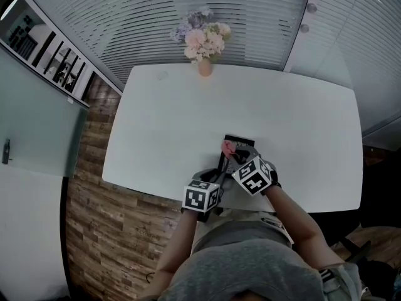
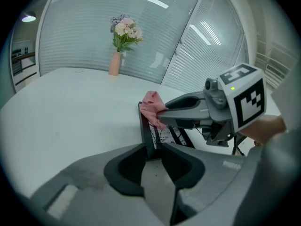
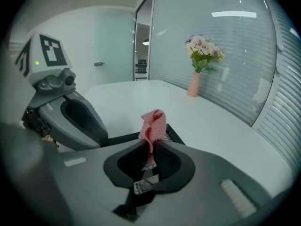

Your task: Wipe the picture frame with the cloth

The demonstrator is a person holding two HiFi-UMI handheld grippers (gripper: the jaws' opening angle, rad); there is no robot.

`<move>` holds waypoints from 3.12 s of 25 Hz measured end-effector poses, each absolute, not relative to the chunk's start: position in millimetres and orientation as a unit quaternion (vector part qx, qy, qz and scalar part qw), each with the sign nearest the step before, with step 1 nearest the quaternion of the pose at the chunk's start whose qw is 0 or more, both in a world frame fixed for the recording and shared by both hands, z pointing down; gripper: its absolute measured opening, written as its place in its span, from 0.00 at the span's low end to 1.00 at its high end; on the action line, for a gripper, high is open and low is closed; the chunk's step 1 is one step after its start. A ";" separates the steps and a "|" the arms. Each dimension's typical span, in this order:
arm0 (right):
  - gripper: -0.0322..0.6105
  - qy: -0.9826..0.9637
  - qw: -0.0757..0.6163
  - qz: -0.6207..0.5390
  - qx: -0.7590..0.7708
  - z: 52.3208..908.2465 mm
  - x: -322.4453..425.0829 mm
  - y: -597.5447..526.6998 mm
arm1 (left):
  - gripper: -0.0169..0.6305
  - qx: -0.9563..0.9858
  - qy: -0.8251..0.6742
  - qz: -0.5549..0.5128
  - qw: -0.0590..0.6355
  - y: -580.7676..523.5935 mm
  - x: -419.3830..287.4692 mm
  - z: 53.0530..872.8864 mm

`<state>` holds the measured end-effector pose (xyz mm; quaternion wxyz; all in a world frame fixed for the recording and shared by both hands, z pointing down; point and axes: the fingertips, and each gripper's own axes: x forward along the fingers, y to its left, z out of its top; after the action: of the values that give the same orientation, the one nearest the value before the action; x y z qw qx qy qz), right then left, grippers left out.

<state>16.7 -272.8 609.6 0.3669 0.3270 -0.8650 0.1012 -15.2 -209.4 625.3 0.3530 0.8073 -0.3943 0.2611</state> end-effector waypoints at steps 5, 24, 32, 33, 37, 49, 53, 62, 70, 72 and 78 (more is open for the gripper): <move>0.11 -0.870 0.369 0.100 0.312 610.1 12.5 -260.1 | 0.18 0.807 -0.397 0.261 0.350 -209.8 -15.4 625.4; 0.11 -0.881 0.376 0.104 0.269 611.9 0.0 -226.1 | 0.18 0.805 -0.403 0.265 0.345 -210.7 -15.5 625.2; 0.11 -0.883 0.349 0.103 0.298 598.8 6.7 -236.8 | 0.18 0.806 -0.403 0.265 0.344 -210.2 -14.9 625.1; 0.11 -0.882 0.346 0.103 0.302 597.1 8.6 -239.5 | 0.18 0.806 -0.403 0.265 0.344 -209.9 -14.9 624.9; 0.11 -0.878 0.343 0.101 0.317 592.1 17.9 -254.0 | 0.18 0.806 -0.403 0.263 0.346 -209.8 -14.9 624.3; 0.11 -0.853 0.373 0.063 0.359 588.7 53.5 -299.9 | 0.18 0.806 -0.398 0.266 0.349 -211.1 -15.3 625.3; 0.11 -0.843 0.382 0.062 0.373 592.5 64.9 -307.2 | 0.18 0.805 -0.398 0.266 0.350 -210.1 -15.4 625.1; 0.11 -0.836 0.402 0.044 0.372 604.8 69.0 -311.8 | 0.18 0.804 -0.397 0.268 0.351 -210.4 -15.8 625.7; 0.11 -0.839 0.401 0.051 0.363 607.5 67.2 -302.5 | 0.18 0.803 -0.399 0.269 0.351 -209.7 -15.9 625.4; 0.11 -0.840 0.402 0.053 0.359 608.3 66.1 -299.1 | 0.18 0.803 -0.399 0.268 0.351 -209.6 -15.8 625.0; 0.11 -0.843 0.407 0.060 0.345 613.0 60.8 -285.5 | 0.18 0.803 -0.401 0.267 0.350 -210.1 -15.2 625.3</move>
<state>60.8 -285.5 613.0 0.4073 0.3452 -0.8435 0.0595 -15.2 -210.1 625.3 0.3496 0.8033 -0.4014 0.2671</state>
